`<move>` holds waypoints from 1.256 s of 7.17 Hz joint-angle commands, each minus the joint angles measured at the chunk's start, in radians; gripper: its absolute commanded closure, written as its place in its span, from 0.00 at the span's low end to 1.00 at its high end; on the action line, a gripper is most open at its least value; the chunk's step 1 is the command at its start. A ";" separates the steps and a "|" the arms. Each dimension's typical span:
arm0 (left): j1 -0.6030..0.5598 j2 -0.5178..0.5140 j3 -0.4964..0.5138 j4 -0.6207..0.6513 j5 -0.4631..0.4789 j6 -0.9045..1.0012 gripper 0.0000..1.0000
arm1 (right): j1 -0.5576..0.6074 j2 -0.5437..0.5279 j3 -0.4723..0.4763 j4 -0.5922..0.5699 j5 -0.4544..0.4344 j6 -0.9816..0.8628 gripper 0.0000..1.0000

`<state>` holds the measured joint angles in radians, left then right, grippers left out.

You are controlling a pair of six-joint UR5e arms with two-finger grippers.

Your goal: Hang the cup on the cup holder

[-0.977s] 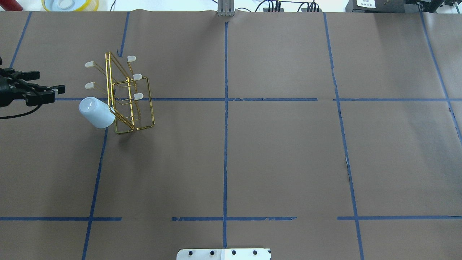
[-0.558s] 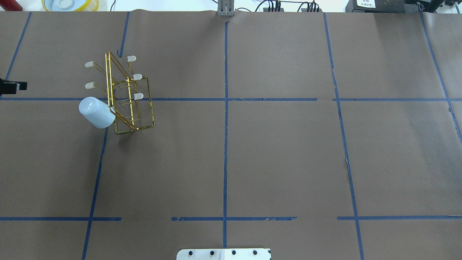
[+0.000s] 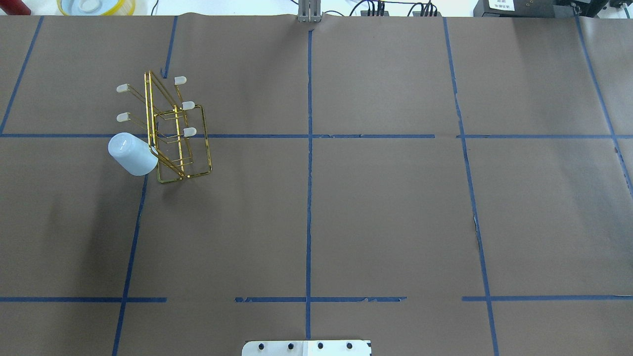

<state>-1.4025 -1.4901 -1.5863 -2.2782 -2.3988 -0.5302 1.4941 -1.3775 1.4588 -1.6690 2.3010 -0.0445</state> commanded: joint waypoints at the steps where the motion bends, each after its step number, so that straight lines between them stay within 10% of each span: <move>1: -0.091 0.001 0.042 0.173 -0.045 0.271 0.00 | 0.000 0.000 0.000 0.000 0.000 0.000 0.00; 9: -0.262 -0.067 0.002 0.601 0.090 0.637 0.00 | 0.000 0.000 0.000 0.000 0.000 0.000 0.00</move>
<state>-1.6635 -1.5288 -1.5718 -1.7481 -2.3166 0.0844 1.4941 -1.3775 1.4588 -1.6690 2.3010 -0.0445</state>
